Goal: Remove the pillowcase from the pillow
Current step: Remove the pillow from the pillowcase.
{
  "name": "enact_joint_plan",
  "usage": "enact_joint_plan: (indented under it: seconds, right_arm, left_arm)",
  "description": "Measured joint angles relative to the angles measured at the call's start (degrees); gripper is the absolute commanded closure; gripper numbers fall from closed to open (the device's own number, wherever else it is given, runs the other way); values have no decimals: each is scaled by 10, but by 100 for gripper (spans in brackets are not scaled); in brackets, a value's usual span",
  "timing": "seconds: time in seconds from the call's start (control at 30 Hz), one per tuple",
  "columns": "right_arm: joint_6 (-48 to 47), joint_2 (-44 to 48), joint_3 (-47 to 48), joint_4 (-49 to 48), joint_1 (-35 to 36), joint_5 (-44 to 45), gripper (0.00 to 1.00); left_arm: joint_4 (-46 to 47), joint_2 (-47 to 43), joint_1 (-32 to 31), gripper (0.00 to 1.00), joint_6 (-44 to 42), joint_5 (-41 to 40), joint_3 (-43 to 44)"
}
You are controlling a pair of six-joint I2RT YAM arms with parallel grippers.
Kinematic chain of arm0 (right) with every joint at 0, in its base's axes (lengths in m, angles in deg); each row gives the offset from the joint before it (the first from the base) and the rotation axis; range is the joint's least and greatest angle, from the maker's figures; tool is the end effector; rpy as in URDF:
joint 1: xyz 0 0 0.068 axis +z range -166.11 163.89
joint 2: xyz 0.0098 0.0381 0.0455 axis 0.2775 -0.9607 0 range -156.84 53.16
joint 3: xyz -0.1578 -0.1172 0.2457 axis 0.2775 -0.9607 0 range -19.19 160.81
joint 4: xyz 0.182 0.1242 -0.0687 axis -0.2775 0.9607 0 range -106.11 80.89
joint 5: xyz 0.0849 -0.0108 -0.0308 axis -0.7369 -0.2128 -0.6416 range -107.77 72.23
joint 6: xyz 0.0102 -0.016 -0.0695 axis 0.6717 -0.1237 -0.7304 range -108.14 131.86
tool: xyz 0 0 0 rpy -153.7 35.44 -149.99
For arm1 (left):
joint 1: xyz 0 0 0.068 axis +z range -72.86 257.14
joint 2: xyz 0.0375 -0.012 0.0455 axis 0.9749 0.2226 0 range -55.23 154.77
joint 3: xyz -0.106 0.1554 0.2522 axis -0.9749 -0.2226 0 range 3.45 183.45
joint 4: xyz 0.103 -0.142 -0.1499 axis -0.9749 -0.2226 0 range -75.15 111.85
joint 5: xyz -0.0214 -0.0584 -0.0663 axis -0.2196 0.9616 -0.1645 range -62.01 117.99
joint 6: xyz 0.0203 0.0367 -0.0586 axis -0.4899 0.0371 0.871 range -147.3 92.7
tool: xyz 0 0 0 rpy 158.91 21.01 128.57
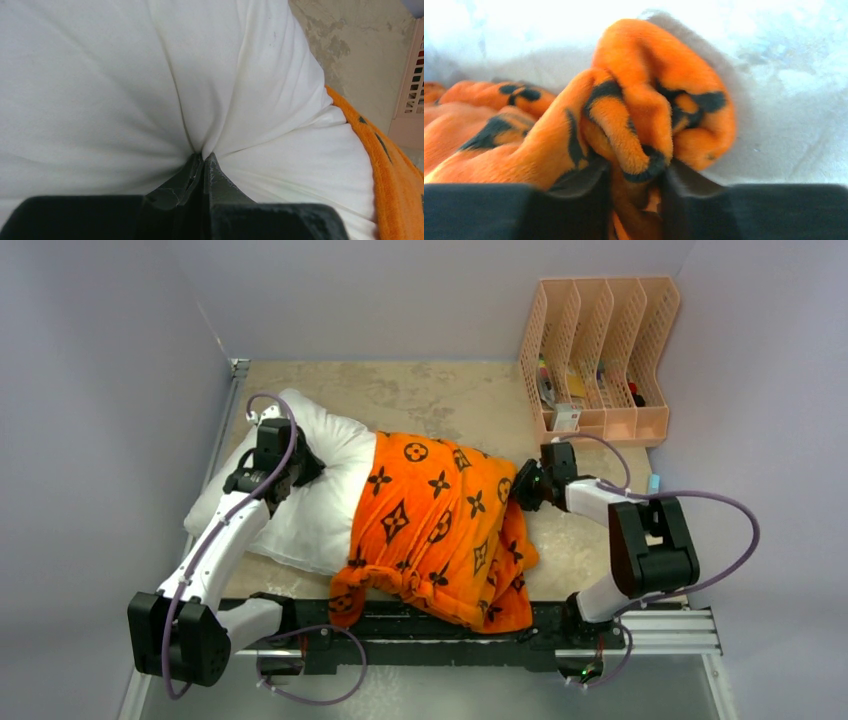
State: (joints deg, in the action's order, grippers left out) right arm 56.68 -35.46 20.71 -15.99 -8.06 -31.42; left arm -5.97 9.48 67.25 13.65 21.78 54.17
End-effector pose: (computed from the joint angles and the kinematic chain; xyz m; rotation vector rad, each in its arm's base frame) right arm 0.2796 0.0537 0.2014 0.6858 2.4213 0.6896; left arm 0.2064 -0.0294 0.3092 -0.6746 2.2177 -0.3313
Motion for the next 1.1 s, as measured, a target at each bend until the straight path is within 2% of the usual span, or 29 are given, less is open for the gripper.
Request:
enact_joint_plan:
  seconds: [0.03, 0.07, 0.2, 0.33, 0.5, 0.6, 0.77, 0.8, 0.83, 0.87, 0.9, 0.97, 1.1]
  right_arm:
    - [9, -3, -2, -14, 5, 5, 99]
    - [17, -1, -8, -18, 6, 13, 100]
    - [17, 53, -18, 44, -45, 40, 100]
    - [-18, 150, 22, 149, -226, 30, 100]
    - [-54, 223, 110, 240, -379, -71, 100]
    - [-64, 218, 141, 287, -411, -115, 100]
    - [-84, 178, 189, 329, -415, -151, 100]
    - [-93, 165, 203, 332, -411, -159, 94]
    - [-101, 158, 207, 329, -404, -160, 79]
    - [-110, 155, 206, 325, -391, -158, 56]
    - [-115, 156, 202, 321, -378, -159, 42]
    - [-125, 164, 185, 303, -349, -157, 31]
    - [-156, 172, 180, 302, -278, -128, 26]
  left_arm:
    - [0, 0, 0, 100, 0, 0, 0]
    - [0, 0, 0, 100, 0, 0, 0]
    - [0, 0, 0, 100, 0, 0, 0]
    - [0, 1, 0, 100, 0, 0, 0]
    - [0, 3, 0, 100, 4, 0, 0]
    - [-2, 3, 1, 100, 5, 0, 0]
    - [-3, 0, 4, 100, 5, 0, 1]
    - [-4, -2, 5, 100, 5, -1, 0]
    - [-5, -3, 5, 100, 5, -2, 0]
    - [-6, -4, 6, 100, 5, -2, 0]
    - [-6, -5, 7, 100, 5, -2, 0]
    - [-7, -4, 8, 100, 4, -1, 0]
    - [-7, -5, 9, 100, 0, 2, 0]
